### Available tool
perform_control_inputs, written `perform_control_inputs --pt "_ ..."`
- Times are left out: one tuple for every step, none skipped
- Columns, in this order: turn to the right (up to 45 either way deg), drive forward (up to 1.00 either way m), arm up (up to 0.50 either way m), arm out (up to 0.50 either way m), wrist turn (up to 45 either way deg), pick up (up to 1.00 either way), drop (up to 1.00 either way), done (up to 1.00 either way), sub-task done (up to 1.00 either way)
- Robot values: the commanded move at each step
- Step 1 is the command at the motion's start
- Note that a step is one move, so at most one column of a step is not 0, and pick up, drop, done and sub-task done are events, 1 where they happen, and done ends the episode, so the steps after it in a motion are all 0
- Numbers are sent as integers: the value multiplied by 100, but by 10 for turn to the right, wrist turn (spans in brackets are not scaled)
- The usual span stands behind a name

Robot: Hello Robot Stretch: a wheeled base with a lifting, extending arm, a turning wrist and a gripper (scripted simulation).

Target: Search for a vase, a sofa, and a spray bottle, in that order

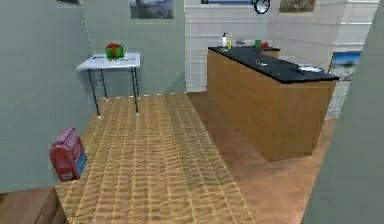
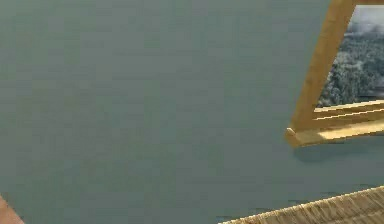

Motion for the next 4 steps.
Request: perform_control_inputs --pt "0 100 0 0 0 0 0 0 0" --pt "0 100 0 0 0 0 0 0 0" --pt "30 0 0 0 0 0 0 0 0" --pt "0 100 0 0 0 0 0 0 0"
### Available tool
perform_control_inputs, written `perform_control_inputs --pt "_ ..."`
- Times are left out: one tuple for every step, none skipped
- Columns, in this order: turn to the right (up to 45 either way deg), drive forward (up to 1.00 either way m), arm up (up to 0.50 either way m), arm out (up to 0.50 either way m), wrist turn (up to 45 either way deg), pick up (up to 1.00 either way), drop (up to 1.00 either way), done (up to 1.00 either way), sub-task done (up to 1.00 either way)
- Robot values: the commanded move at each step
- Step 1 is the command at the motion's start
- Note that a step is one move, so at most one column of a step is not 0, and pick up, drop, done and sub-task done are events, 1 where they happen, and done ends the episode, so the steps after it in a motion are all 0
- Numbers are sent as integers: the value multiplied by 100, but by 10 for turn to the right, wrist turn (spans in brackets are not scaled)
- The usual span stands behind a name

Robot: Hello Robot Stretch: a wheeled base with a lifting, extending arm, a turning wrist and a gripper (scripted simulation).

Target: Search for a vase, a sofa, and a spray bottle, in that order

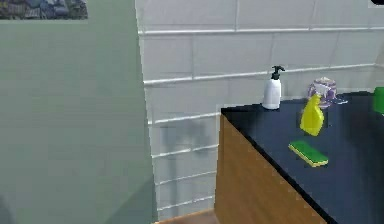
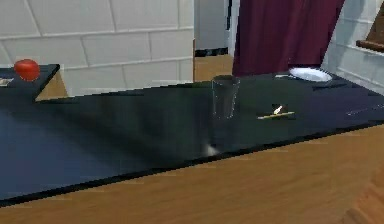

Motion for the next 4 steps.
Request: perform_control_inputs --pt "60 0 0 0 0 0 0 0 0" --pt "0 25 0 0 0 0 0 0 0" --pt "330 0 0 0 0 0 0 0 0" --pt "0 0 0 0 0 0 0 100 0"
